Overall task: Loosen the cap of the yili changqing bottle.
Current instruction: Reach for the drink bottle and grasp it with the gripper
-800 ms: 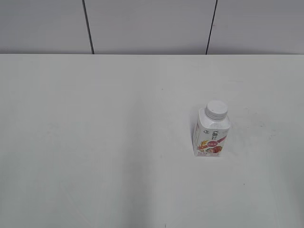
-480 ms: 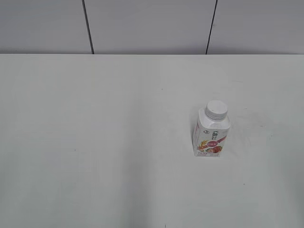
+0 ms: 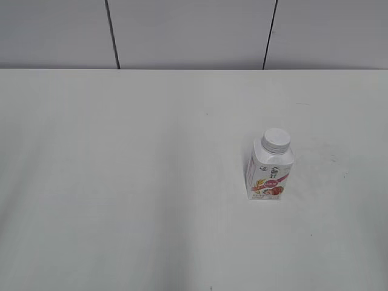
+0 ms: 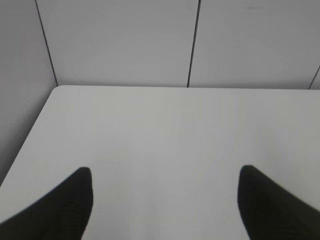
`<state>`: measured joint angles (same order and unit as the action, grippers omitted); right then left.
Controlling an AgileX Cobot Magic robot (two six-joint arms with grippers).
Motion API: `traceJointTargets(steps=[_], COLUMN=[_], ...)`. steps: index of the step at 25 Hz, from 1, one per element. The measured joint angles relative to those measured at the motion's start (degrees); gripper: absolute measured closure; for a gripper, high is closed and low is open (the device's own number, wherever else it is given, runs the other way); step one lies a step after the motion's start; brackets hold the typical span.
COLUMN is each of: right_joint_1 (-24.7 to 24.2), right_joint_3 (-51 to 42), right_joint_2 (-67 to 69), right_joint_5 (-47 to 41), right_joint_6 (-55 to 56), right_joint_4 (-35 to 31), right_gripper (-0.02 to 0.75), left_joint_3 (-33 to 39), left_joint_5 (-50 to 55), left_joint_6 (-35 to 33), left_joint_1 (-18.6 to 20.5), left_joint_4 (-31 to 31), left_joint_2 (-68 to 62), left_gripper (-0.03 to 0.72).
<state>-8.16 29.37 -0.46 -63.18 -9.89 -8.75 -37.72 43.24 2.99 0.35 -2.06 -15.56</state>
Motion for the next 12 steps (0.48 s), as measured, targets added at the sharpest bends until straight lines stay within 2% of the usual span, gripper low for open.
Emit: traceJointTargets(steps=[3, 9, 12], right_joint_1=[0.00, 0.00, 0.00], right_joint_3=[0.00, 0.00, 0.00], right_joint_2=[0.00, 0.00, 0.00], right_joint_5=[0.00, 0.00, 0.00], right_joint_6=[0.05, 0.05, 0.05], right_joint_4=[0.00, 0.00, 0.00], right_gripper=[0.256, 0.256, 0.256], left_joint_3=[-0.33, -0.33, -0.33], left_joint_5=[-8.77, -25.26, -32.25], left_joint_6=[-1.25, -13.45, -15.67], left_joint_1=[0.00, 0.00, -0.29], left_joint_4=[3.94, 14.19, 15.77], left_joint_2=[-7.44, -23.41, -33.13], left_gripper=[0.144, 0.144, 0.144])
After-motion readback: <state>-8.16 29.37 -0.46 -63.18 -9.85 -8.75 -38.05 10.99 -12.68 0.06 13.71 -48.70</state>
